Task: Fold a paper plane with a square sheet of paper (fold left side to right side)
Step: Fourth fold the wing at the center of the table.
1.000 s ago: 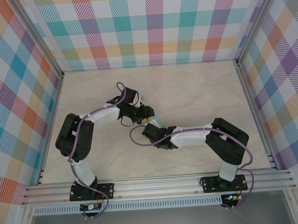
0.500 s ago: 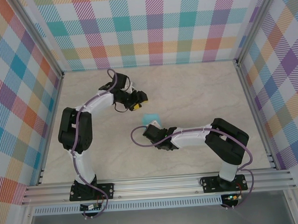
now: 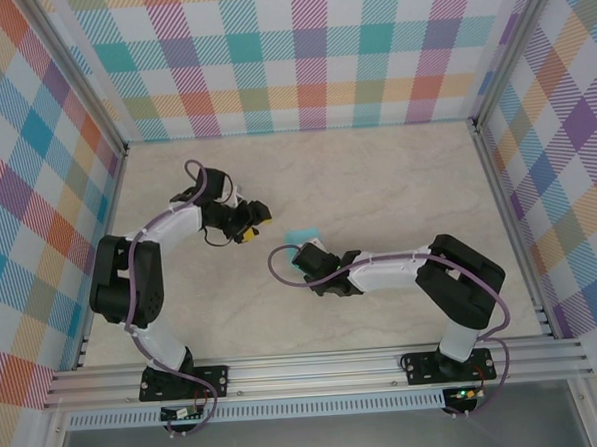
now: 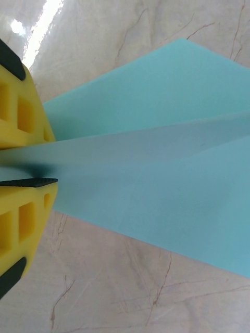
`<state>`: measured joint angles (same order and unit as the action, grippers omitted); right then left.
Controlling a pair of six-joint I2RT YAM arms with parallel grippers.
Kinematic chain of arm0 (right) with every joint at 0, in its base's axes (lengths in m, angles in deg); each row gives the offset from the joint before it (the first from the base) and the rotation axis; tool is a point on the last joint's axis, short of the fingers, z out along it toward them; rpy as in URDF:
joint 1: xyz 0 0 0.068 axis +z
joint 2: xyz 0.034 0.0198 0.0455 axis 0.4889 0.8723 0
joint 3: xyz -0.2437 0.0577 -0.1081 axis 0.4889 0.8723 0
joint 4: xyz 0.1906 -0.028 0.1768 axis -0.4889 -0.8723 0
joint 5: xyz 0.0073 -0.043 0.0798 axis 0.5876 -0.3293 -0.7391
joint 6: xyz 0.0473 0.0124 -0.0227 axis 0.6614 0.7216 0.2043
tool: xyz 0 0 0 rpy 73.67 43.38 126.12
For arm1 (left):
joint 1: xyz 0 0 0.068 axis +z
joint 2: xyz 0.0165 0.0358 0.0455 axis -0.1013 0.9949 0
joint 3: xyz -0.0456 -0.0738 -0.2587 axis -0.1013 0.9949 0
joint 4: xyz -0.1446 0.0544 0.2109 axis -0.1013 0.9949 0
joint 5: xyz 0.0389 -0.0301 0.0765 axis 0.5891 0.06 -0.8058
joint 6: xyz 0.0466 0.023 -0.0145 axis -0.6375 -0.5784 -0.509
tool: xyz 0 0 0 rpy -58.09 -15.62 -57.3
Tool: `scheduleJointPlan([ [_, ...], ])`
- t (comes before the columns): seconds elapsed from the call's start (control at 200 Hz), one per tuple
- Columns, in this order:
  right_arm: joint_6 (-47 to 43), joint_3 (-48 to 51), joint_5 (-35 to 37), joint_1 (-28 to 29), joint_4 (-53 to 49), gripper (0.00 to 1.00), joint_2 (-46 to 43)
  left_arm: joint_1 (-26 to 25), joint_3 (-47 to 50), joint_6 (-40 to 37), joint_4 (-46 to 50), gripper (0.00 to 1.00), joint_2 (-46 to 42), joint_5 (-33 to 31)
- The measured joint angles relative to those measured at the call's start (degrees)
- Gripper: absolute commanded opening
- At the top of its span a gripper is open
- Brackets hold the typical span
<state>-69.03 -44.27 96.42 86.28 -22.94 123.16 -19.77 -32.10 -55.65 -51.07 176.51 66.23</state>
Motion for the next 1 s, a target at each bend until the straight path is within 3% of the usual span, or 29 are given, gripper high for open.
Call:
scheduleJointPlan([
  [0.28, 1.7, 2.3, -9.2, -4.2, 2.6, 0.21, -2.0, -8.5, 10.2, 3.8, -6.8, 0.51, -2.7, 0.0],
  [0.525, 3.2, 3.8, -14.4, -6.7, 4.7, 0.21, -3.0, -14.3, 10.6, 6.6, -11.5, 0.46, -1.2, -0.2],
  [1.0, 4.9, 5.7, -20.3, -9.6, 7.8, 0.2, -3.7, -15.8, 5.2, 7.9, -13.6, 0.43, 6.7, -0.6],
])
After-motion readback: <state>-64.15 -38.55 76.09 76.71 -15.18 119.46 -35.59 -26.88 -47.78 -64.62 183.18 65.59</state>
